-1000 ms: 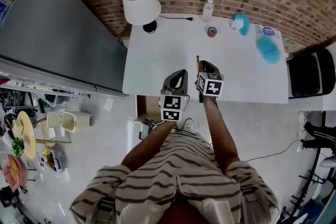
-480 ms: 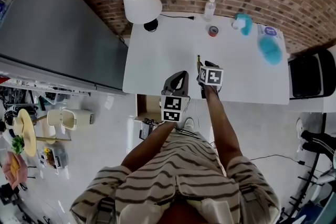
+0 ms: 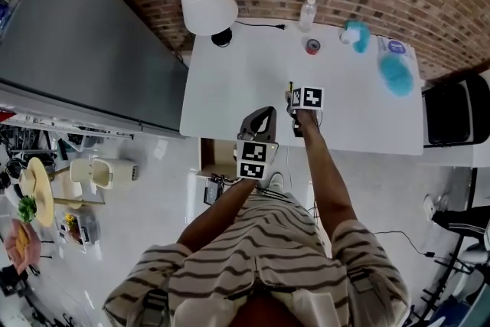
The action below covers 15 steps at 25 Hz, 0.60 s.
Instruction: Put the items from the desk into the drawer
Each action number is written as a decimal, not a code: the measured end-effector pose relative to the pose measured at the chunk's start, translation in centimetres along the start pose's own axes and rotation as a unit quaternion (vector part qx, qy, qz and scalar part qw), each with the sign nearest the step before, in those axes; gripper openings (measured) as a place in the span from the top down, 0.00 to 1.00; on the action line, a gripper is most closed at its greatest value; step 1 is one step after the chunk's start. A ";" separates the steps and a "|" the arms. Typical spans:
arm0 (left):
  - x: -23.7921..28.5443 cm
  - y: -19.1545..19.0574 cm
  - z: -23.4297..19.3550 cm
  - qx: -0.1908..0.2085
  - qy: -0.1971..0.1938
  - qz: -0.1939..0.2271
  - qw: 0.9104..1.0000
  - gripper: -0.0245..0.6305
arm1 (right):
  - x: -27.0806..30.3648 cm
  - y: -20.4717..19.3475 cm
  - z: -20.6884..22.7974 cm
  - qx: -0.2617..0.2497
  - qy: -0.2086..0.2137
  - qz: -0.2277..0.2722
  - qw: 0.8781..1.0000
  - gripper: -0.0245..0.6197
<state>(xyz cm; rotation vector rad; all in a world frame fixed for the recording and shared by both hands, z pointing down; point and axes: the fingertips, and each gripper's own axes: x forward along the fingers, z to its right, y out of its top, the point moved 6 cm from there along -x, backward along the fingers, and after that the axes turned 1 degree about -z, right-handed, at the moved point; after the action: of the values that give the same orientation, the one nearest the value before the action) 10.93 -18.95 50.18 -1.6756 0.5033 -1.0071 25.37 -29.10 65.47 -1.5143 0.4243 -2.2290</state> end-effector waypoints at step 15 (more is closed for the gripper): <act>1.2 -0.8 -0.9 0.000 -0.002 -0.021 1.000 0.95 | 5.3 0.9 2.4 0.040 -0.006 -0.115 0.993 0.72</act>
<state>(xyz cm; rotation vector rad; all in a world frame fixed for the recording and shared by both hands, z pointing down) 10.70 -20.11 51.46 -1.6949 0.4664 -1.0336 26.08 -32.54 70.19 -1.6023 0.1607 -2.3771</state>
